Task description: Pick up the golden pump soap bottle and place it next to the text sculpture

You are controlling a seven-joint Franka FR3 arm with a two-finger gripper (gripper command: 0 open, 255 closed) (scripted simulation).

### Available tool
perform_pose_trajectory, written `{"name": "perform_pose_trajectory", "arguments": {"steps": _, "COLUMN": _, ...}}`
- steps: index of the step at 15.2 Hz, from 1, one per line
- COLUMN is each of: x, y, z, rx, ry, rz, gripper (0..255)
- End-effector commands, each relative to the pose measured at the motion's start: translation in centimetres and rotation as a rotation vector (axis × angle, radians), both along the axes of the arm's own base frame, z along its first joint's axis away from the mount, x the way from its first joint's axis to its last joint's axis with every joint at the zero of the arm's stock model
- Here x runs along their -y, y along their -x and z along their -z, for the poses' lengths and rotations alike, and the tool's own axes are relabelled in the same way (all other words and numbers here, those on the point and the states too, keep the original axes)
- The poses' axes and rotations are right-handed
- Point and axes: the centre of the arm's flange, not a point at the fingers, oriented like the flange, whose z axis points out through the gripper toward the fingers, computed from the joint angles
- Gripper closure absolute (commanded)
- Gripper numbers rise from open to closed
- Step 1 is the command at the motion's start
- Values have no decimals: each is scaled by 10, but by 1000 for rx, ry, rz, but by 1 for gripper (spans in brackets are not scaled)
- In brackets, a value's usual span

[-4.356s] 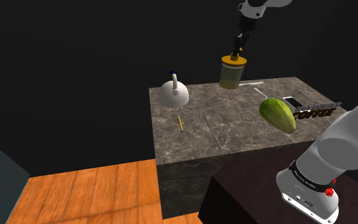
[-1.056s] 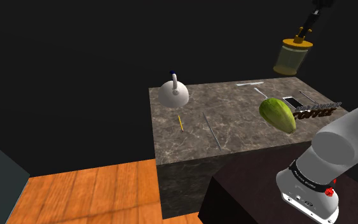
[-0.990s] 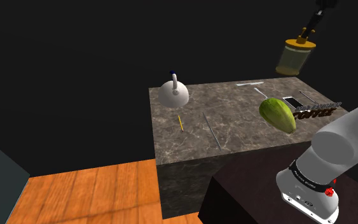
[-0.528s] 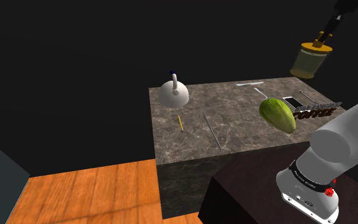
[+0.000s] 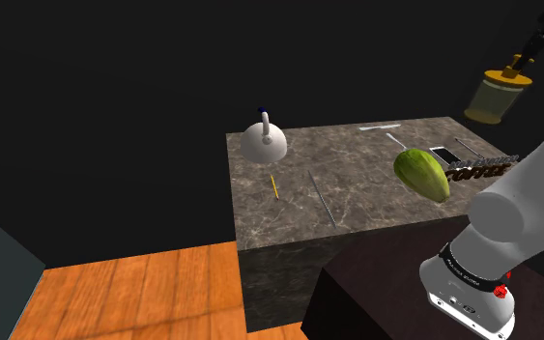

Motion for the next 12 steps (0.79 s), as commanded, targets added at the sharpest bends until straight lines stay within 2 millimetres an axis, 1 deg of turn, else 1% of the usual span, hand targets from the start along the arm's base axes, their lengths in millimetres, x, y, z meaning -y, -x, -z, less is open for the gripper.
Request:
{"name": "perform_pose_trajectory", "arguments": {"steps": 1, "x": 21, "y": 18, "z": 4, "rx": 1, "ry": 1, "rz": -2, "gripper": 255}}
{"name": "perform_pose_trajectory", "arguments": {"steps": 12, "x": 132, "y": 108, "z": 26, "rx": 1, "ry": 1, "rz": -2, "gripper": 255}}
